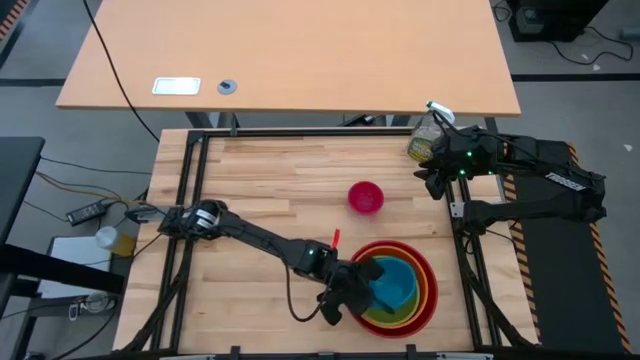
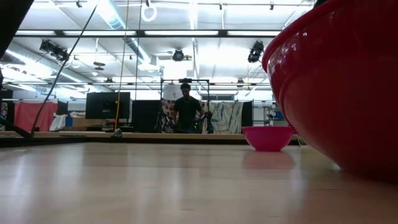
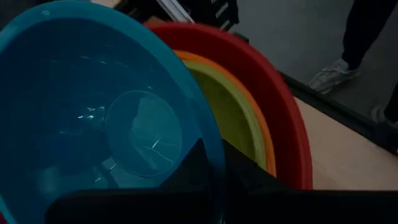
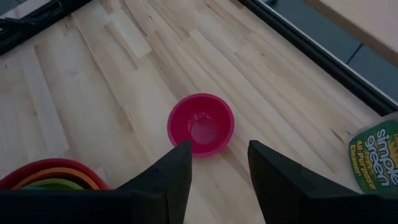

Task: Nest bowls inside each other
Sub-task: Stack the blue bowl on top of the green bowl

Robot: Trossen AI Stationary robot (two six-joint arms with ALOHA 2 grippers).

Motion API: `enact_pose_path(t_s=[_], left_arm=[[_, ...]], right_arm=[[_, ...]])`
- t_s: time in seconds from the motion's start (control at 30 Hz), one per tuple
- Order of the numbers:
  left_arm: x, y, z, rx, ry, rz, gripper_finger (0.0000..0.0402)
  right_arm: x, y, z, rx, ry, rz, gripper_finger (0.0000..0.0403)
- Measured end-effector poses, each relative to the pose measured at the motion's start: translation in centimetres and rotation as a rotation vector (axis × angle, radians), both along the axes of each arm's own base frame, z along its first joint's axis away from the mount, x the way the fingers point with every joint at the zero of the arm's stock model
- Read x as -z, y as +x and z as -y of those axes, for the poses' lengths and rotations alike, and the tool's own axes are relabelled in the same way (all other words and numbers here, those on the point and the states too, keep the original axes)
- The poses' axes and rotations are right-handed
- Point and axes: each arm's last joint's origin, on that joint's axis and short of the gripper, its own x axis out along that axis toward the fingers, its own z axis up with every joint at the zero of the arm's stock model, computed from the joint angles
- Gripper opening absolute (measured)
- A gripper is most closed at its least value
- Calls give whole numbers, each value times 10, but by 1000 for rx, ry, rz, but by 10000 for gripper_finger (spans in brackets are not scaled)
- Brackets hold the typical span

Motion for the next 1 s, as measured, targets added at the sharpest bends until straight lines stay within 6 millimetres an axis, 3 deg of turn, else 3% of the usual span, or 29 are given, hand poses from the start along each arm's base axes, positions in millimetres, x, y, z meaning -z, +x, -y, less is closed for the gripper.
enact_pose_path(t_s=[0.33, 0.73, 1.0], left_arm=[[35, -2, -13, -26, -21, -80, 15], [35, 1, -16, -29, -33, -42, 20], [35, 1, -16, -37, -38, -52, 68]], right_arm=[[0, 0, 0, 1, 0, 4, 165], [0, 0, 0, 3, -4, 3, 165], [0, 1, 0, 3, -4, 5, 165]])
